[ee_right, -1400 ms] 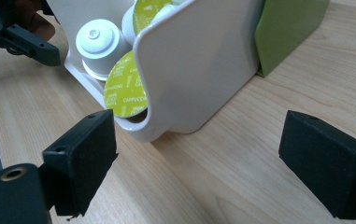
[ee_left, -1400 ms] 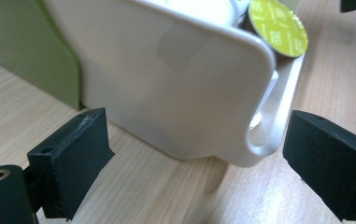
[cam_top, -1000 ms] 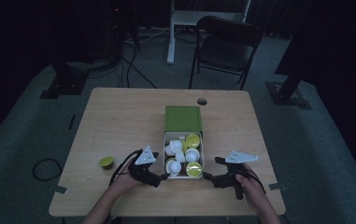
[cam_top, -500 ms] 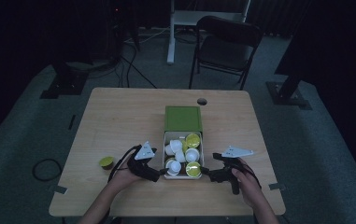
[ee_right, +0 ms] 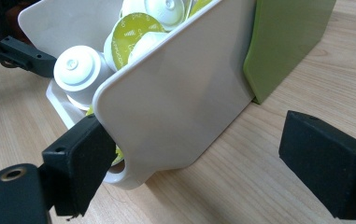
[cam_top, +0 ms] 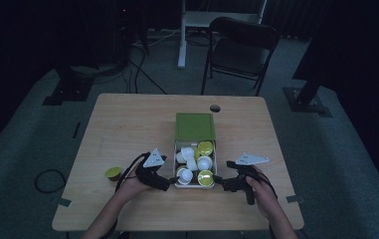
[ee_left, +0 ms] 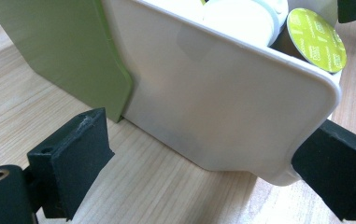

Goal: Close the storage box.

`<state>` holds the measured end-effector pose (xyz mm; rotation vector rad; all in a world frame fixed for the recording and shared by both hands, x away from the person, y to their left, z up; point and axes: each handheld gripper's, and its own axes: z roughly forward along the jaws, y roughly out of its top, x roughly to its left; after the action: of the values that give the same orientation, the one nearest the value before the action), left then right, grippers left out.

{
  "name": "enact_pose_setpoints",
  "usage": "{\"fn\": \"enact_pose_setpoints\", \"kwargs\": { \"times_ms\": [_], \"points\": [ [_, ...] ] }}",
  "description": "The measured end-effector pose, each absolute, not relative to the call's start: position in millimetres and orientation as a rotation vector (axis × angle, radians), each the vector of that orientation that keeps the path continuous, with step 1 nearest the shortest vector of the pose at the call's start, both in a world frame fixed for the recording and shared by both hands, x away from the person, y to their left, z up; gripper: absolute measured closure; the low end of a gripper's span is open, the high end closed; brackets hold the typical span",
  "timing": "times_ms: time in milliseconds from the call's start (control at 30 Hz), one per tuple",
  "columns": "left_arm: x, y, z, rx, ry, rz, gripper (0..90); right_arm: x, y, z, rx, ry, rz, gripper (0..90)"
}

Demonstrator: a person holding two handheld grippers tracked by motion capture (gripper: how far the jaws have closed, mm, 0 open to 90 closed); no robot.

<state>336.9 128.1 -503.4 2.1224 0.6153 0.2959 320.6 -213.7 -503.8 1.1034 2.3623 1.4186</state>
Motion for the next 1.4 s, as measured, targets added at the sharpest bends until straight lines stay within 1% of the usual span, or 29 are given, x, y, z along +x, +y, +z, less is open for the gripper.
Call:
{"fn": "enact_pose_setpoints", "kwargs": {
  "times_ms": [733,900,1400],
  "points": [
    [350,124,-503,2.119,0.635,0.308,7.5,337,-215,-504,1.149,2.332,1.414,10.7],
    [353,124,-504,2.111,0.644,0.294,7.5,339,-216,-505,1.165,2.319,1.416,10.8],
    [365,123,-502,2.122,0.669,0.324,7.5,346,-214,-505,1.192,2.305,1.413,10.8]
  ]
}}
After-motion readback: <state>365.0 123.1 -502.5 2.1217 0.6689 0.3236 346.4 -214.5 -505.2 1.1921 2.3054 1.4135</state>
